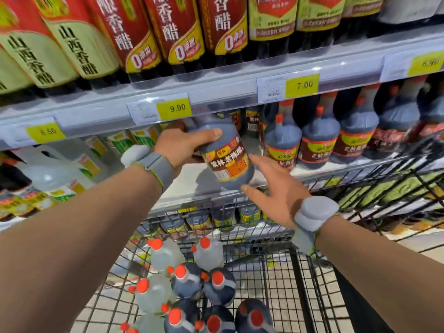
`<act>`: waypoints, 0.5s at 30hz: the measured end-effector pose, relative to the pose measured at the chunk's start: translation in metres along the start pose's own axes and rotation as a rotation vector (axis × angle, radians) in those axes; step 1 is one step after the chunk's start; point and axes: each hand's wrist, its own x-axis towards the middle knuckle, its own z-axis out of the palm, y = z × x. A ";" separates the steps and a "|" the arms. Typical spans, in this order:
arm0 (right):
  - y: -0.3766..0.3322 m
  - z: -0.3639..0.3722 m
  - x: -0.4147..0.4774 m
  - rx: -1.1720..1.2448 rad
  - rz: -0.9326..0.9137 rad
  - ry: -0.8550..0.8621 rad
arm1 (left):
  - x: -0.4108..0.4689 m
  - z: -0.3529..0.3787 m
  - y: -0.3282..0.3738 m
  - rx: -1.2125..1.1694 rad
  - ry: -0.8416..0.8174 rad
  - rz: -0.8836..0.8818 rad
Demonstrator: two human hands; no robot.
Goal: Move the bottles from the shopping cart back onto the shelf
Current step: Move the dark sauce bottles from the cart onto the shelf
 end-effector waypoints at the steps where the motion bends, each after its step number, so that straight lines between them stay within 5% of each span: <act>1: 0.002 0.002 0.001 -0.015 -0.008 -0.004 | 0.007 0.003 -0.001 0.012 0.008 0.009; 7: 0.023 0.024 0.006 -0.322 -0.032 -0.045 | 0.039 0.019 -0.024 0.353 0.149 0.106; 15: 0.028 0.039 0.003 -0.516 -0.051 -0.034 | 0.051 0.040 -0.032 0.549 0.054 0.125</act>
